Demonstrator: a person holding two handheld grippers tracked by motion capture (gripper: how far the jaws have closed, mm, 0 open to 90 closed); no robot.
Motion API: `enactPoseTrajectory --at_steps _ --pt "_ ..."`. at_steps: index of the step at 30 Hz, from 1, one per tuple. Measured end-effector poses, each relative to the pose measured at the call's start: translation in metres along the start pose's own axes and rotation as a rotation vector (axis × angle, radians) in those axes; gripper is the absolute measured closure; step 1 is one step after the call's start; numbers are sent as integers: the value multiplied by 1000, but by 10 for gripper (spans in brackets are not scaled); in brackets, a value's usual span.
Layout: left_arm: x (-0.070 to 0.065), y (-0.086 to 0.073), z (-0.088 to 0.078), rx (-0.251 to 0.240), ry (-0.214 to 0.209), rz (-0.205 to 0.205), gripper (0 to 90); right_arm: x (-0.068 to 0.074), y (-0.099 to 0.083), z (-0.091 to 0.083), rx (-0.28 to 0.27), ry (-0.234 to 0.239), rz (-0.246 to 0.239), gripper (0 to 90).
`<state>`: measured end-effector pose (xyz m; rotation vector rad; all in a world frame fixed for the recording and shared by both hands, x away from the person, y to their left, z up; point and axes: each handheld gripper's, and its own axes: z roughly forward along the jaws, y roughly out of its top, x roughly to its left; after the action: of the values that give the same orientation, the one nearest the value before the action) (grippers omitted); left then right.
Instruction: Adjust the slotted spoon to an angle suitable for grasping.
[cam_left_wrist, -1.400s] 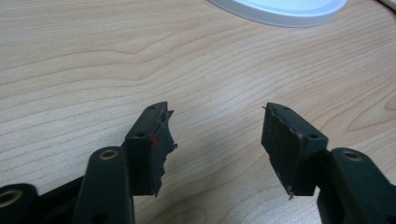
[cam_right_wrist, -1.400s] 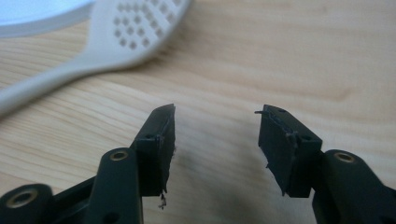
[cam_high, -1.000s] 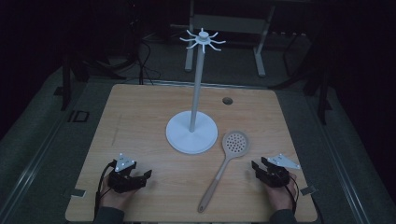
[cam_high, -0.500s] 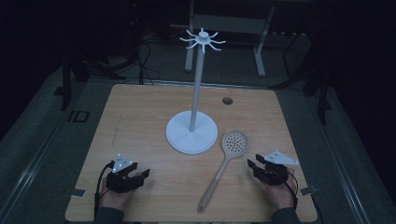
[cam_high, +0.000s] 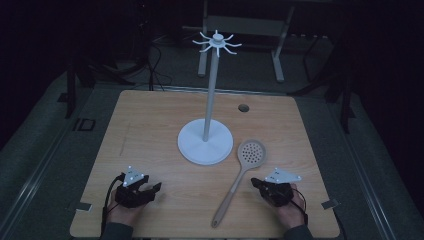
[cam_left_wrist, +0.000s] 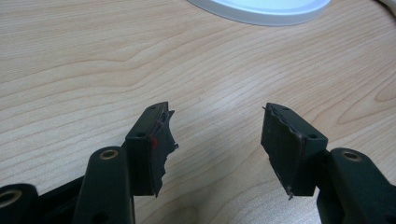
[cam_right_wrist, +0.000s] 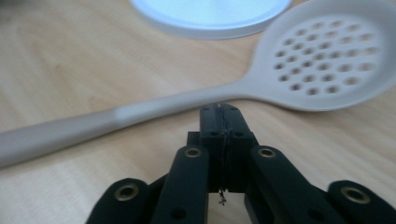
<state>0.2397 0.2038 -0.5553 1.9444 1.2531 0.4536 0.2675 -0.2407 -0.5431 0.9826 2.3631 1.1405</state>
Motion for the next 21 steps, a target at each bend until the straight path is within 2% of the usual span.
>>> enactPoseTrajectory --at_steps 4,5,11,21 --pt "0 0 0 -2 -2 3 426 13 -4 5 24 40 -38 897" --pt "0 0 0 -2 -3 3 426 17 -4 7 30 46 -60 897" --pt "0 0 -1 -5 -3 4 426 33 -7 17 76 75 -99 898" --pt "0 0 -1 1 0 9 431 45 -6 25 102 123 -159 897"
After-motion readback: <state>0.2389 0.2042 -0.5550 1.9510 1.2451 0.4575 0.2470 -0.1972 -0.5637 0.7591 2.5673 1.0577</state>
